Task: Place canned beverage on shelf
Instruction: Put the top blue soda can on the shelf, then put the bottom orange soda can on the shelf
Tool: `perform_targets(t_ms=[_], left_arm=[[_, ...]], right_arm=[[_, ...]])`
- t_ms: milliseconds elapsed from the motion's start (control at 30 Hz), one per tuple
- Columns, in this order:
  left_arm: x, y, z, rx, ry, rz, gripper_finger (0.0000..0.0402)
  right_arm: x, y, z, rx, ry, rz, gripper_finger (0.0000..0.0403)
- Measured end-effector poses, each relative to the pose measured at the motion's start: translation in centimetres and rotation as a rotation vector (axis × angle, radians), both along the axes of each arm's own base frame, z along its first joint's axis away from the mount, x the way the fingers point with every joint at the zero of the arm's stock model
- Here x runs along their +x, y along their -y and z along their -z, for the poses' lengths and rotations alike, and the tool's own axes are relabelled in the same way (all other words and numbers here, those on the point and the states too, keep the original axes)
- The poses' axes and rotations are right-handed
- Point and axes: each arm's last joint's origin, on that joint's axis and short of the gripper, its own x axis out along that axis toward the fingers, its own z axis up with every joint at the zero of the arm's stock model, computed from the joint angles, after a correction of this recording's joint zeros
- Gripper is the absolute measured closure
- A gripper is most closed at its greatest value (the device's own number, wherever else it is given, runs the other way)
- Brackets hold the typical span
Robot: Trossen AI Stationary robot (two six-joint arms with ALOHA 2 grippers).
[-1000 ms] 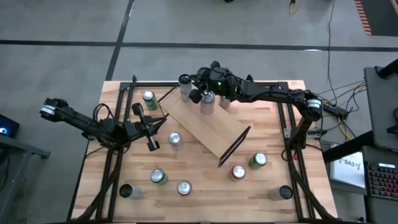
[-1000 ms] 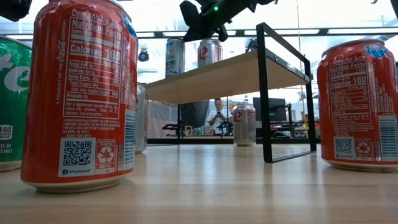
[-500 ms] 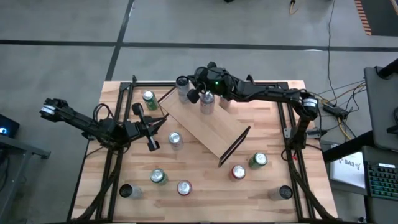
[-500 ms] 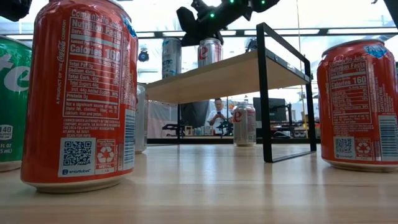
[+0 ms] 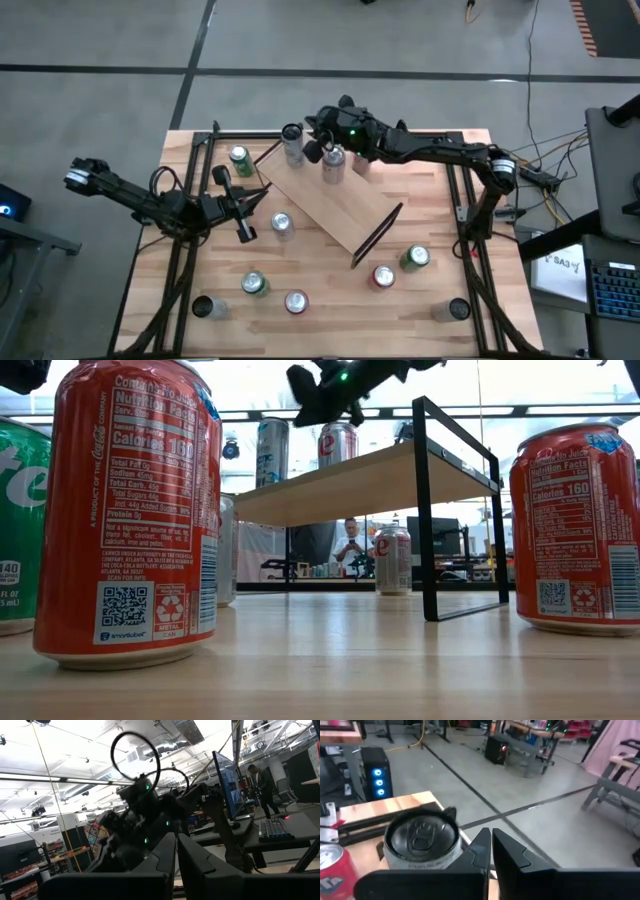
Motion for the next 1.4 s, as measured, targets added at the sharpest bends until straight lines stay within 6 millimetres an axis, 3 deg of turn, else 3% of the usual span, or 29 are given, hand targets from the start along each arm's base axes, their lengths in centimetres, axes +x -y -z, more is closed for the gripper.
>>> perform_targets(t_ms=[133,367,567,767,933,1100,1400], left_arm=[[0.0,0.0,0.0,0.0,0.0,0.0,0.0398],[0.0,0.0,0.0,0.0,0.0,0.002,0.0398],[0.5,0.6,-1.0,0.013,0.007,0.147,0.0398],[3.0,1.7,-2.2,-0.005,-0.101,0.256,0.0398],[5.8,3.0,-2.7,-0.084,-0.255,0.298,0.0398],[7.9,5.3,-3.1,-0.167,-0.504,0.343,0.0398],[10.5,9.9,-4.1,-0.301,-0.965,0.308,0.0398]], right_arm=[[-1.0,-2.1,-2.4,-0.013,0.024,-0.043,0.0394],[-3.7,-8.1,-6.2,0.025,-0.021,-0.182,0.0394],[-6.3,-13.4,-7.9,0.147,-0.126,-0.3,0.0394],[-9.4,-18.3,-7.8,0.245,-0.273,-0.406,0.0394],[-11.9,-22.4,-6.6,0.284,-0.362,-0.478,0.0394],[-14.6,-25.9,-5.8,0.256,-0.406,-0.579,0.0394],[-17.3,-30.3,-2.6,0.235,-0.499,-0.664,0.0394]])
